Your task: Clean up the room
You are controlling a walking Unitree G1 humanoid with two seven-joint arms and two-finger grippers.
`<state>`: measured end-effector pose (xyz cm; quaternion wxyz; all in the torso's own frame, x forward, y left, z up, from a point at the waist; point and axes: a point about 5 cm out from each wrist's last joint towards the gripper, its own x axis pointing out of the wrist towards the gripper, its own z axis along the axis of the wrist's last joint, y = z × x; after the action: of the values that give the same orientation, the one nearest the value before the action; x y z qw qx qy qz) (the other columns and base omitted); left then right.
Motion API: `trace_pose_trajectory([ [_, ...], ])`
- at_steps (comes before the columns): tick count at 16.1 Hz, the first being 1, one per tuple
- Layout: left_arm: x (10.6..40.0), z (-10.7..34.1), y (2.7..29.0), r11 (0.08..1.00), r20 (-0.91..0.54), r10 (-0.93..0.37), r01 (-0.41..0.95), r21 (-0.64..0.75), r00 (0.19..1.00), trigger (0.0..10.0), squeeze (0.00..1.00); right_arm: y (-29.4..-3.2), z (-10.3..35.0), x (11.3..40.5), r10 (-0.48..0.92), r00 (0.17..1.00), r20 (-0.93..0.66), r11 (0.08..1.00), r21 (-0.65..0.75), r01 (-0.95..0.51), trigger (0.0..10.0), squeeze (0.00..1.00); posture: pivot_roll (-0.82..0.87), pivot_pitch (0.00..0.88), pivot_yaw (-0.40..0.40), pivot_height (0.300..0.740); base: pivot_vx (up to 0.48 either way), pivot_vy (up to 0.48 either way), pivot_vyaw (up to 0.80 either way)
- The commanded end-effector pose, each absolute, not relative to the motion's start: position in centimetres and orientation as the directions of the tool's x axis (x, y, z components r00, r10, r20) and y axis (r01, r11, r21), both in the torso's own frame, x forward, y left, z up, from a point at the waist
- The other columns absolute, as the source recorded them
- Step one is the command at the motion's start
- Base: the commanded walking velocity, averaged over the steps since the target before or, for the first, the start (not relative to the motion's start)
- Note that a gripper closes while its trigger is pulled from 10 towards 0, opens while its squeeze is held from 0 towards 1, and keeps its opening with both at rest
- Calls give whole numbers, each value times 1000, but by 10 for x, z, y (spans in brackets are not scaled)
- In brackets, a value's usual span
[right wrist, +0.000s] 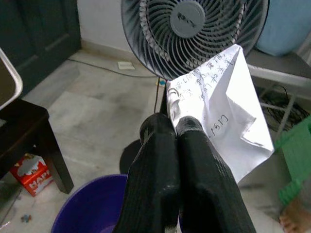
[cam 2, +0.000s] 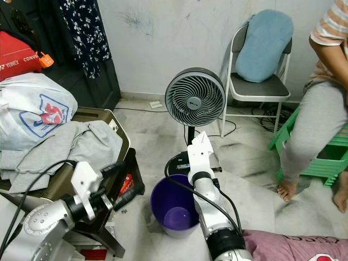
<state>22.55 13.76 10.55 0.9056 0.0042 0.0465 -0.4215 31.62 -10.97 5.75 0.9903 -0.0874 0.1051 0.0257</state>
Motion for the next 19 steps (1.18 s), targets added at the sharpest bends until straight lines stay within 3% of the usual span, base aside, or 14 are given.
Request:
trace_pose_trajectory([
  [1, 223, 108, 136, 621, -96, -781, 783, -23, 617, 10000, 0, -111, 58, 319, 13, 974, -226, 985, -165, -51, 10000, 0, 114, 32, 69, 740, 0, 0, 0],
  [6, 224, 112, 130, 608, -81, -792, 794, -14, 605, 10000, 0, -110, 54, 321, 8, 967, -253, 988, -148, -47, 10000, 0, 109, 27, 82, 740, 0, 0, 0],
  [7, 223, 117, 126, 590, -72, -806, 807, -16, 588, 10000, 0, -108, 45, 322, -3, 948, -319, 986, -156, -50, 10000, 0, 111, 29, 85, 740, 0, 0, 0],
  [19, 175, 125, 124, 545, -143, -833, 838, -38, 535, 10000, 0, -112, 28, 323, -146, 898, -415, 974, -218, 58, 10000, 0, 221, 211, 156, 740, 0, 0, 0],
])
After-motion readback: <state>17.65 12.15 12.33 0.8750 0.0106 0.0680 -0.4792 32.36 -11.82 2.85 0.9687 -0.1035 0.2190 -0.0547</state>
